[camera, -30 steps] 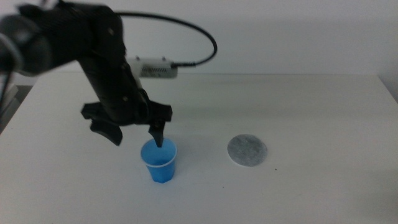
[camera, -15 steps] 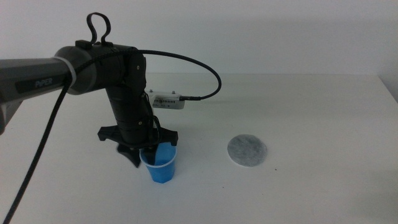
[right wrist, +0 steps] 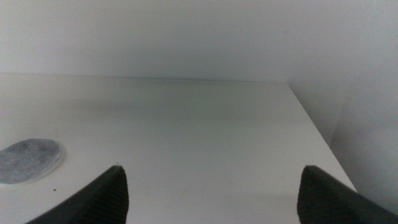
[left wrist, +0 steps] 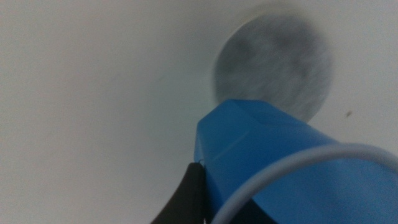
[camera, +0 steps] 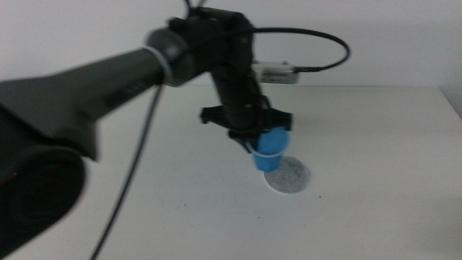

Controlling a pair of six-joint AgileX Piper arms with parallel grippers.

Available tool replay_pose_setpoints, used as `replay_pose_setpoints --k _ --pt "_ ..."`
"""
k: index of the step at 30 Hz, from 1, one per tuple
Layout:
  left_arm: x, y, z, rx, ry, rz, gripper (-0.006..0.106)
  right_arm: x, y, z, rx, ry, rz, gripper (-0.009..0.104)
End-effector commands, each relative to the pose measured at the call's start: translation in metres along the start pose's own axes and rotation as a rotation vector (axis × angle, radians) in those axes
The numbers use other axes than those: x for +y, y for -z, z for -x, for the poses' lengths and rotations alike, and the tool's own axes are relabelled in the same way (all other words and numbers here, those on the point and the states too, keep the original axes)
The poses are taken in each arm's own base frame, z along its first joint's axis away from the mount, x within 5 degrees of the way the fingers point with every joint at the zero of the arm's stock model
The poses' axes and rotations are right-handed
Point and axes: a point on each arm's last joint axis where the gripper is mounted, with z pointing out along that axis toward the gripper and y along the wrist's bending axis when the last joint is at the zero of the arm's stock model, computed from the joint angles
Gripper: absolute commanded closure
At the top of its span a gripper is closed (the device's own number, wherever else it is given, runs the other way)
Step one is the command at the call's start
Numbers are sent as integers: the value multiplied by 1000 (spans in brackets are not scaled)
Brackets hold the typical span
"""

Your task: Place an empty cup on a cup mat.

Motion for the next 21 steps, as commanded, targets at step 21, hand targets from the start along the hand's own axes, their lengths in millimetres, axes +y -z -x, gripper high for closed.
replay_pose_setpoints --k 21 --pt "-30 -53 10 54 -39 -13 74 0 0 0 -8 14 -1 2"
